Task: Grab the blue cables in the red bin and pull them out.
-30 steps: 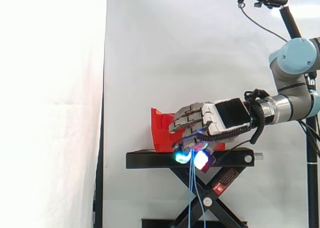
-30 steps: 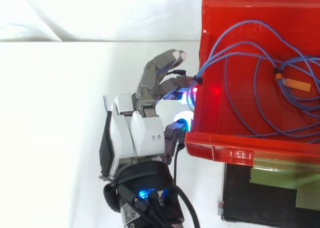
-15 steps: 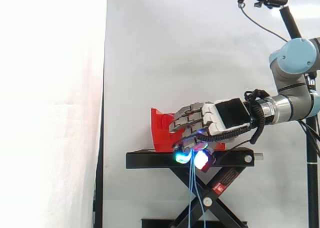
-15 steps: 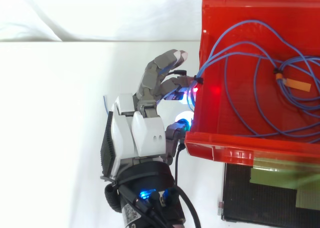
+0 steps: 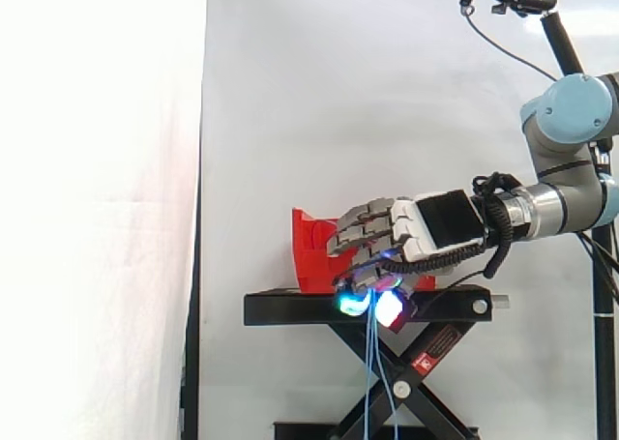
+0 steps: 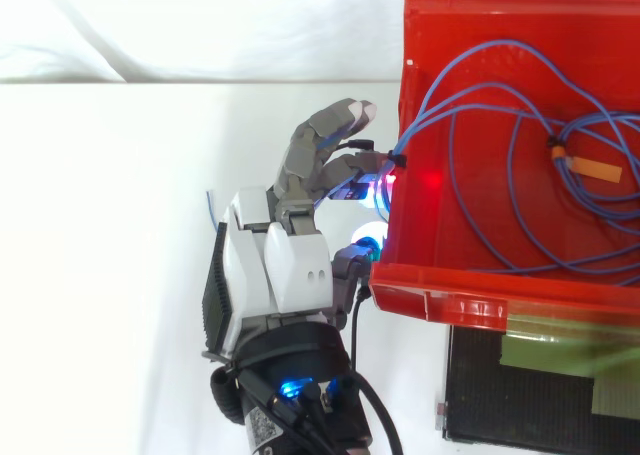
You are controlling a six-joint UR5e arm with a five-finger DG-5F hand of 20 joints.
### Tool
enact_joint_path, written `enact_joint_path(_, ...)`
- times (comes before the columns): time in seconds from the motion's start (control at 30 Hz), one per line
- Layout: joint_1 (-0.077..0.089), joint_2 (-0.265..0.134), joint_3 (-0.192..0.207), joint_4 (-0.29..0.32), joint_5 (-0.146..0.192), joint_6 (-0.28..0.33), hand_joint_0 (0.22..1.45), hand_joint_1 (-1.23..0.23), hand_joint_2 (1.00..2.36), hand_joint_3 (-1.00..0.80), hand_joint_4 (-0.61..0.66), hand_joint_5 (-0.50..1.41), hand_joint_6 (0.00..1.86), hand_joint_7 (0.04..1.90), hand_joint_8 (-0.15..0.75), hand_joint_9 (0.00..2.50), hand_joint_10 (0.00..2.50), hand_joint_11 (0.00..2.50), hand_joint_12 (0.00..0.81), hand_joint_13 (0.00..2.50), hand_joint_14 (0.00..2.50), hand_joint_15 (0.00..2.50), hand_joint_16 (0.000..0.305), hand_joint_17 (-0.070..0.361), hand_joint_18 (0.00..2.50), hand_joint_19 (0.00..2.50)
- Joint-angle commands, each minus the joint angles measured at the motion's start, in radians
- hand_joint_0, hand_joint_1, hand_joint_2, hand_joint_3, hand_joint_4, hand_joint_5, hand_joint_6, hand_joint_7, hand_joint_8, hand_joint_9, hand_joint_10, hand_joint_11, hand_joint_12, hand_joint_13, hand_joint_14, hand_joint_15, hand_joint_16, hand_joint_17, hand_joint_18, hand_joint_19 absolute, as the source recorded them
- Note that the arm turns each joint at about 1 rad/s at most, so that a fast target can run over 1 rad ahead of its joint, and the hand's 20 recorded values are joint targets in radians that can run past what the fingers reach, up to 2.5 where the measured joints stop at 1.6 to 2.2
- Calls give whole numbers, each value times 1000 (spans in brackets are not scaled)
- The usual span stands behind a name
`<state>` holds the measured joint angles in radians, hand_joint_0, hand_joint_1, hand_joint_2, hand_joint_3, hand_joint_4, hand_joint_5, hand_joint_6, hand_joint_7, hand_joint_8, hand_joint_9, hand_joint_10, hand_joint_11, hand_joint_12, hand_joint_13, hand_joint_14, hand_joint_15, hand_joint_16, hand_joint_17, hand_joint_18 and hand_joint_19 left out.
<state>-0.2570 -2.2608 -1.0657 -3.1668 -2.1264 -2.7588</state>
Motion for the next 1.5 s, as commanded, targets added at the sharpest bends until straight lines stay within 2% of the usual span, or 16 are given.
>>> enact_joint_path(0.0, -1, 0, 0, 1, 0, 0, 932, -812, 1000, -1000, 190, 1001, 4, 809, 261, 1039, 23, 582, 311, 703, 17, 456, 38, 86, 486, 629)
enact_joint_path(0.47, -1, 0, 0, 4, 0, 0, 935, -813, 1000, -1000, 178, 1048, 23, 866, 258, 1049, 21, 576, 311, 711, 17, 457, 38, 86, 489, 630)
enact_joint_path(0.6, -1, 0, 0, 5, 0, 0, 943, -802, 1000, -1000, 175, 1010, 382, 714, 261, 1094, 22, 620, 305, 719, 17, 450, 38, 86, 500, 629)
enact_joint_path(0.7, -1, 0, 0, 2, 0, 0, 947, -790, 1000, -1000, 185, 999, 532, 657, 258, 1139, 25, 683, 308, 729, 17, 454, 38, 86, 506, 627)
enact_joint_path(0.87, -1, 0, -17, 7, 0, 2, 956, -773, 1000, -1000, 202, 985, 700, 583, 263, 1155, 27, 713, 308, 737, 19, 463, 38, 86, 512, 623)
enact_joint_path(1.0, 1, 0, -34, 8, 2, 2, 959, -768, 1000, -1000, 198, 977, 738, 585, 263, 1168, 27, 736, 310, 742, 20, 463, 38, 86, 514, 625)
enact_joint_path(1.17, 19, 1, -36, 4, 0, 5, 962, -767, 1000, -1000, 200, 971, 772, 569, 262, 1175, 27, 728, 311, 747, 19, 467, 38, 86, 517, 625)
enact_joint_path(1.33, 38, 1, -34, 1, 2, 35, 964, -766, 1000, -1000, 202, 968, 784, 554, 264, 1173, 25, 735, 313, 751, 18, 470, 39, 87, 522, 633)
enact_joint_path(1.43, 58, 3, -20, 1, 14, 80, 964, -765, 1000, -1000, 204, 966, 788, 558, 264, 1172, 25, 745, 315, 753, 19, 463, 39, 87, 522, 635)
enact_joint_path(1.47, 67, 1, -10, 1, 19, 121, 964, -765, 1000, -1000, 205, 963, 791, 556, 260, 1172, 27, 734, 315, 752, 19, 471, 39, 87, 522, 634)
